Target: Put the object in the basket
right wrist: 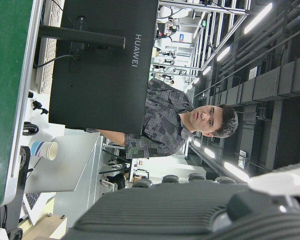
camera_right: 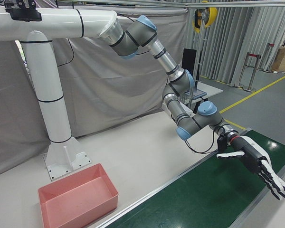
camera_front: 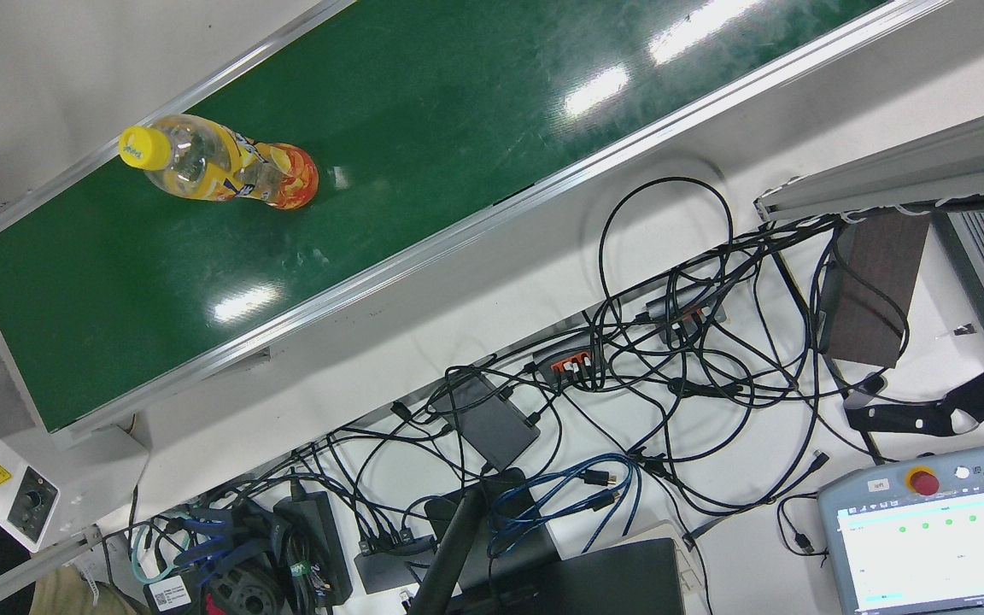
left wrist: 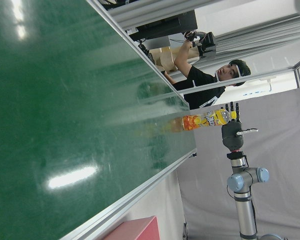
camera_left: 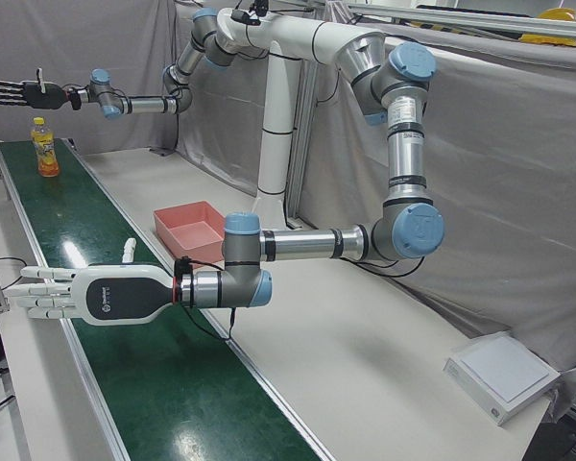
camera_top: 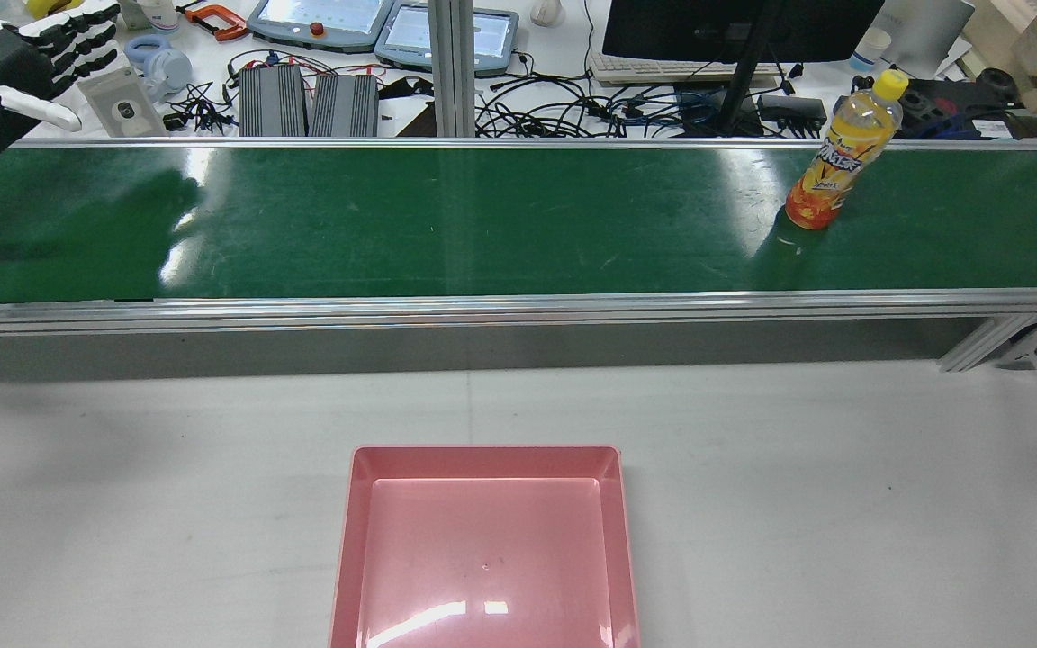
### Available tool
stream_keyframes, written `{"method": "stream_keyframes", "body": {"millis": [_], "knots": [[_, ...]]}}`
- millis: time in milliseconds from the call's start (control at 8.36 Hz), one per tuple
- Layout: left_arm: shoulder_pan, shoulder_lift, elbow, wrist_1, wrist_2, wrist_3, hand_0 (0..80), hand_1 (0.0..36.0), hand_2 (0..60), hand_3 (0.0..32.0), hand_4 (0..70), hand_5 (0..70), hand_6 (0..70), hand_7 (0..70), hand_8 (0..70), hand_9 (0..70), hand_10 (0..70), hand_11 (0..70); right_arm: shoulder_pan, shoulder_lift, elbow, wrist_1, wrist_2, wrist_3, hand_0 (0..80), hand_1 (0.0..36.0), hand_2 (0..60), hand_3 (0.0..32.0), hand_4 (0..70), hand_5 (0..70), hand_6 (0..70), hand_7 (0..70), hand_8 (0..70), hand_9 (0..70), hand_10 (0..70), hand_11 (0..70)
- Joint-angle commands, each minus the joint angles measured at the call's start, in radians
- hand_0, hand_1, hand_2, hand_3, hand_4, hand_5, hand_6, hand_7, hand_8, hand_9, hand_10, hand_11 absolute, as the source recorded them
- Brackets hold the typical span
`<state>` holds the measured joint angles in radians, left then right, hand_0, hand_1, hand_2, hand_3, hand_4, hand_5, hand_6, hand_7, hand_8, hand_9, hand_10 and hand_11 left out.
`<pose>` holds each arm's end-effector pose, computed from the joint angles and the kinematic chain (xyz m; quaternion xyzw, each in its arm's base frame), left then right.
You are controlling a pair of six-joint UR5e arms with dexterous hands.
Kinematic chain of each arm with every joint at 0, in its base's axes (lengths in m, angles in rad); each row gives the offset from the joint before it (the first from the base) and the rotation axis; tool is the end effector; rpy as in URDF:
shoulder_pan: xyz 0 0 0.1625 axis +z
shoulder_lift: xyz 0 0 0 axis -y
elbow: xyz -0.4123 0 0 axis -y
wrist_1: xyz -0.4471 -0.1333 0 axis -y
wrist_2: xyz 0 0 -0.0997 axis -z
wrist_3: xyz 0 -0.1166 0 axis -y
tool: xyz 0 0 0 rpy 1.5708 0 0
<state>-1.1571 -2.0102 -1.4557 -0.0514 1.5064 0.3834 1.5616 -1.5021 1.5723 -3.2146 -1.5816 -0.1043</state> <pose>0.1702 -0.7378 0.4432 0.0056 0.8265 -0.5286 0.1937 0.1266 -0.5918 0.6425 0.0297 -0.7055 0.7067 0.0440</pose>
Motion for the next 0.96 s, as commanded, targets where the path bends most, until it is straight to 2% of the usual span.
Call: {"method": "stream_keyframes", "body": {"millis": [0, 598, 838], "knots": [[0.022, -0.022, -0.002, -0.004, 0.000, -0.001, 52.3, 8.5, 0.0, 0.0, 15.8, 7.6, 0.0, 0.0, 4.3, 8.2, 4.7, 8.2, 0.000, 0.000, 0.000, -0.001, 0.000, 0.000, 0.0, 0.0, 0.0, 0.0, 0.0, 0.0, 0.0, 0.0, 0.0, 0.0, 0.0, 0.0], [0.020, -0.028, -0.003, -0.007, 0.000, -0.001, 52.1, 8.6, 0.0, 0.0, 14.5, 6.3, 0.0, 0.0, 3.3, 6.9, 5.0, 8.5, 0.000, -0.001, 0.000, 0.001, 0.000, 0.000, 0.0, 0.0, 0.0, 0.0, 0.0, 0.0, 0.0, 0.0, 0.0, 0.0, 0.0, 0.0], [0.020, -0.030, -0.003, -0.007, 0.000, -0.001, 52.3, 8.8, 0.0, 0.0, 13.5, 1.1, 0.0, 0.0, 1.6, 4.5, 5.2, 9.0, 0.000, 0.000, 0.000, 0.001, 0.000, 0.000, 0.0, 0.0, 0.0, 0.0, 0.0, 0.0, 0.0, 0.0, 0.0, 0.0, 0.0, 0.0]]}}
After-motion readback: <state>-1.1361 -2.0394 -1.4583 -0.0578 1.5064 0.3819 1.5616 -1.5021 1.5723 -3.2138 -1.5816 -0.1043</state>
